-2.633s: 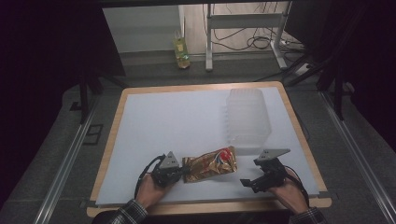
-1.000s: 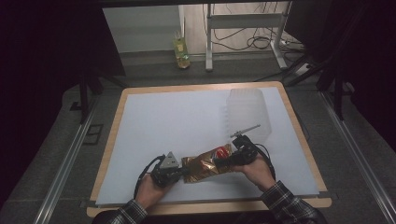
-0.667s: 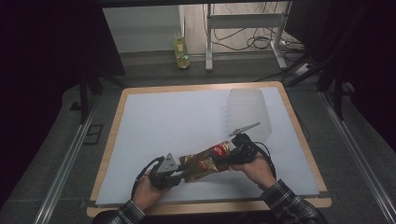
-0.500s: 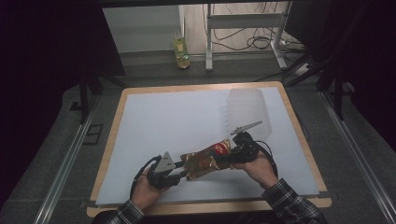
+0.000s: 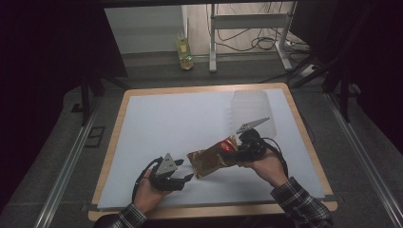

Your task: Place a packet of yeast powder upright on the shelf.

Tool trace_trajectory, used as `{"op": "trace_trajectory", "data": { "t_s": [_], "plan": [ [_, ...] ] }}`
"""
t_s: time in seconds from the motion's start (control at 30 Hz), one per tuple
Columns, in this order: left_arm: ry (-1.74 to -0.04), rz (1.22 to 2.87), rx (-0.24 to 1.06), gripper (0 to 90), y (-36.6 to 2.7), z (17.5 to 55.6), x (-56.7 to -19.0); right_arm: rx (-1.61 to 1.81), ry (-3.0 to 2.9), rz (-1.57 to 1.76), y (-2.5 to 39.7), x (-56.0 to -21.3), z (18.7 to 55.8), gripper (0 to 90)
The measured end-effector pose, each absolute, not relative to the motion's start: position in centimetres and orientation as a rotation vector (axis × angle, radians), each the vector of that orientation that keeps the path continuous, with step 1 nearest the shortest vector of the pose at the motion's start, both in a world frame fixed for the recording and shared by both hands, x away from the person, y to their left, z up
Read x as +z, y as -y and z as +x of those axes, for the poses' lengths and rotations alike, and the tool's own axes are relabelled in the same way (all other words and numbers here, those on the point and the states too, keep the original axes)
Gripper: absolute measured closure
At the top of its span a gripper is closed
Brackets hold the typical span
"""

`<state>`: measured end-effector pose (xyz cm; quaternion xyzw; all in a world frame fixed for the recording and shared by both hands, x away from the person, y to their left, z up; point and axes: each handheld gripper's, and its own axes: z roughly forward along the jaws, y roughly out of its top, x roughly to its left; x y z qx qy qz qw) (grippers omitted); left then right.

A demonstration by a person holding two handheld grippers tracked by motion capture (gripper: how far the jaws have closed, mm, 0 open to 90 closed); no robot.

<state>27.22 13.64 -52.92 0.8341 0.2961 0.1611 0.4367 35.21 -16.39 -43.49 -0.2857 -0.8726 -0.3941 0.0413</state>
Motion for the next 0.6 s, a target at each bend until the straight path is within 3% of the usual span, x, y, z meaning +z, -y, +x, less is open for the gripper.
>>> {"op": "trace_trajectory", "data": {
  "t_s": [0.6],
  "plan": [
    [-0.752, 2.021, 0.427, 11.4, -13.9, 27.5, -53.0, -1.237, 2.791, -0.808, 17.5, -41.1, 36.1, 74.9]
  ]
}}
